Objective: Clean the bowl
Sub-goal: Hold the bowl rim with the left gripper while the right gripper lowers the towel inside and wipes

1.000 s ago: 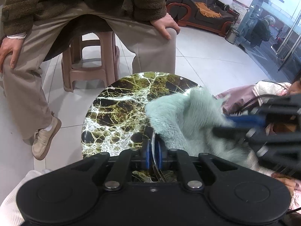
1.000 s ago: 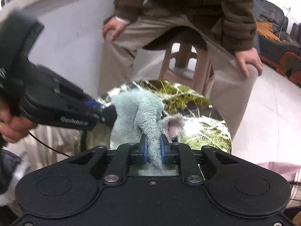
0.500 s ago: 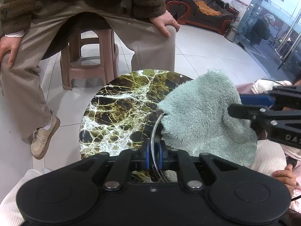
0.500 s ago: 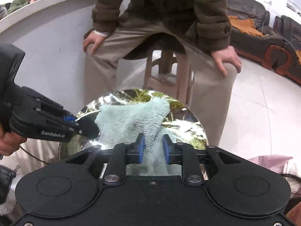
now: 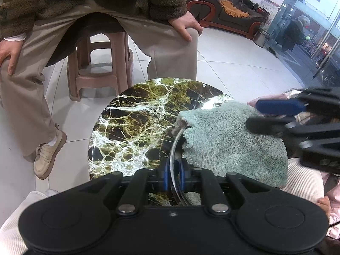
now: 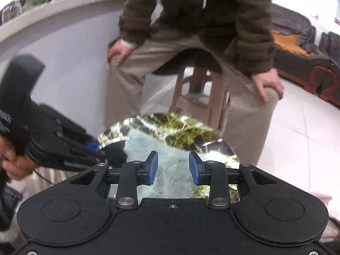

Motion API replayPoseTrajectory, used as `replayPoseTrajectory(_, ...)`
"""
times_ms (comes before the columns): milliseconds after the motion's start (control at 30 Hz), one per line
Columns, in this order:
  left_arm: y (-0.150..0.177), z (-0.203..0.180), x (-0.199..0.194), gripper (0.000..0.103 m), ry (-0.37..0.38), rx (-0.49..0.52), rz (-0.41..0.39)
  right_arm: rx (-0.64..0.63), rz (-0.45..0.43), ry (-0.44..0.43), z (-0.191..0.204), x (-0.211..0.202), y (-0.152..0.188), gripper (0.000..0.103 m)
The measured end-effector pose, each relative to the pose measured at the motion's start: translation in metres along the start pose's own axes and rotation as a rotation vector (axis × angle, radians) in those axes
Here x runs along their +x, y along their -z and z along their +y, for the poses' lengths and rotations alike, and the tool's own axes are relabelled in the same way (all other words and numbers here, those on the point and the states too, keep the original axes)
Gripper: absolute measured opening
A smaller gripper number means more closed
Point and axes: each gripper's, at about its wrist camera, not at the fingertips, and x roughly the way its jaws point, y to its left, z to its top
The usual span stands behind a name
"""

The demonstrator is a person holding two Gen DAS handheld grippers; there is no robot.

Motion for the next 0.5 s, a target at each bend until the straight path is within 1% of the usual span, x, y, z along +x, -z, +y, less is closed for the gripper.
replayPoseTrajectory(67, 0.001, 0.0, 0.0, 0.011, -0.004, -0.011, -0.006, 0.009, 0.037, -0.026, -0.005, 0.009, 0.004, 0.031)
replayPoseTrajectory(100, 0.001, 0.0, 0.0, 0.011, -0.006, -0.015, -0.009, -0.001, 0.051, -0.036, -0.004, 0.008, 0.007, 0.03)
replayPoseTrajectory(133, 0.001, 0.0, 0.001, 0.012, -0.009, -0.017, -0.012, -0.011, 0.064, -0.046, -0.004, 0.007, 0.01, 0.024)
replayPoseTrajectory(200, 0.001, 0.001, 0.001, 0.013, -0.012, -0.019, -0.015, -0.065, 0.065, -0.038, 0.002, 0.002, 0.015, 0.023)
replayPoseTrajectory(300, -0.001, 0.0, 0.002, 0.013, -0.016, 0.0, -0.011, -0.107, 0.056, -0.03, 0.007, 0.001, 0.011, 0.023)
replayPoseTrajectory(333, -0.002, -0.001, 0.002, 0.013, -0.016, 0.008, -0.009, -0.13, 0.041, -0.023, 0.008, 0.002, 0.006, 0.023)
replayPoseTrajectory(400, -0.003, -0.002, 0.003, 0.013, -0.02, 0.033, -0.004, -0.154, 0.035, -0.035, 0.01, 0.007, -0.001, 0.023)
replayPoseTrajectory(467, -0.004, -0.003, 0.003, 0.013, -0.023, 0.037, -0.002, -0.186, 0.04, -0.063, 0.013, 0.016, -0.01, 0.023)
replayPoseTrajectory(500, -0.004, -0.003, 0.004, 0.014, -0.025, 0.037, -0.002, -0.195, 0.045, -0.064, 0.013, 0.019, -0.01, 0.023)
